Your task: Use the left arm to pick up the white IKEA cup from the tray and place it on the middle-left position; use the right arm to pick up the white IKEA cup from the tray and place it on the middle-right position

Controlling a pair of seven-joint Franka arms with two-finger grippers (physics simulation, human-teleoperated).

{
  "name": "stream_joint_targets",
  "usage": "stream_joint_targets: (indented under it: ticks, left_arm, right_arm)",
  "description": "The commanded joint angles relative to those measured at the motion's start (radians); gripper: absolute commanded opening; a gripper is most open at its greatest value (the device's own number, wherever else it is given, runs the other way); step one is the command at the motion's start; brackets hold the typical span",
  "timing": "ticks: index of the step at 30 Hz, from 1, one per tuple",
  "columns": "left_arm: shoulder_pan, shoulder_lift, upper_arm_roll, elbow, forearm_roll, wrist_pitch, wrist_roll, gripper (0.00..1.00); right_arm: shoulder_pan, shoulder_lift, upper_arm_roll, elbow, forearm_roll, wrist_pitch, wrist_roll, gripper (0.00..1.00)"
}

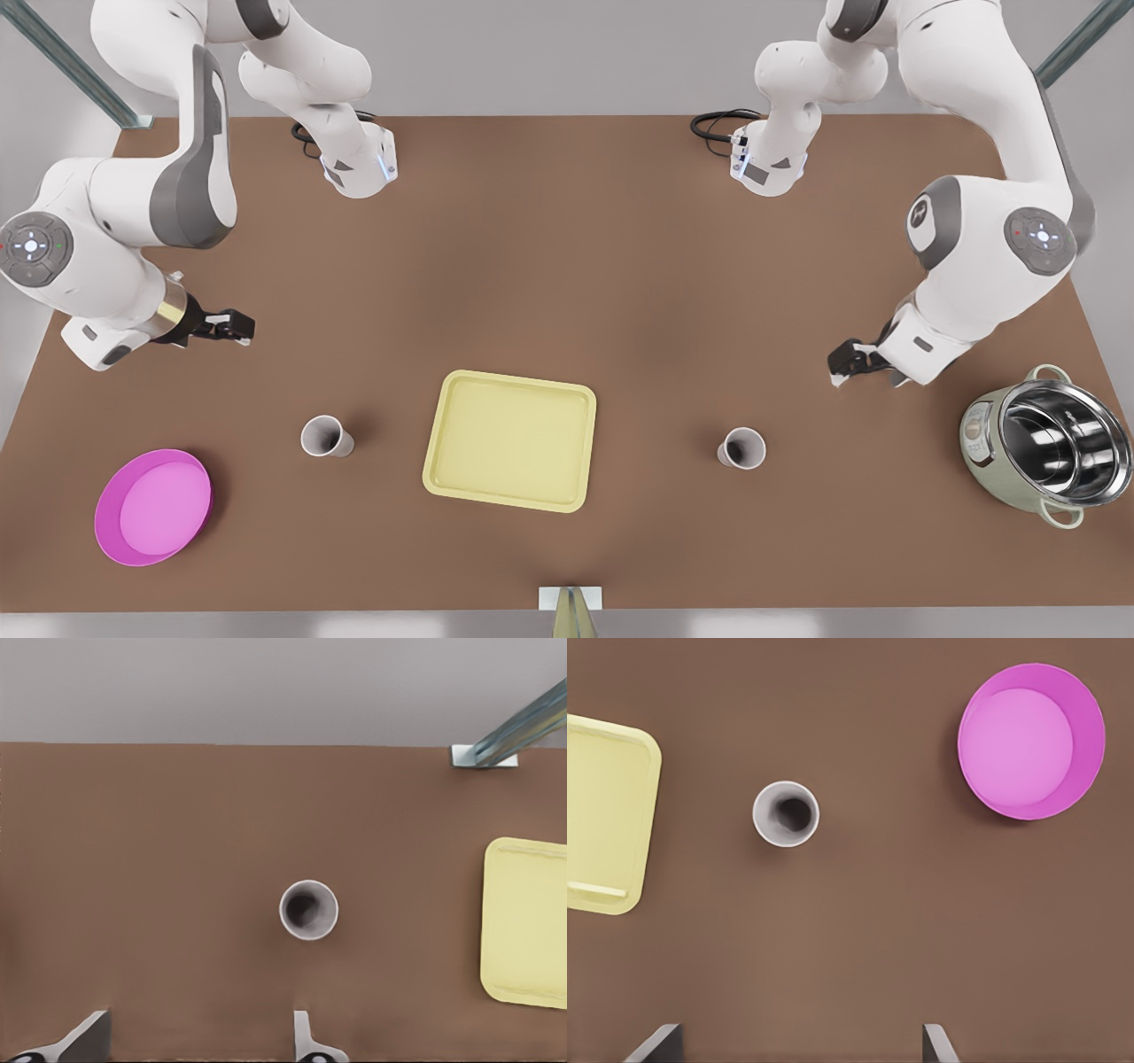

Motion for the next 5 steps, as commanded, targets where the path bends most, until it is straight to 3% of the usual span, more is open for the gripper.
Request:
stream_joint_targets:
  ticks: [1, 5]
  left_arm:
    - [-0.007, -0.008, -0.003, -0.013, 0.008, -0.130, 0.098, 1.00]
    - [0.001, -0.011, 0.002, -0.013, -0.001, -0.130, 0.096, 1.00]
  right_arm:
    - [-0.002, -0.001, -0.001, 0.000, 0.000, -0.006, 0.034, 1.00]
    - [-0.002, -0.001, -0.010, 0.001, 0.008, -0.004, 0.034, 1.00]
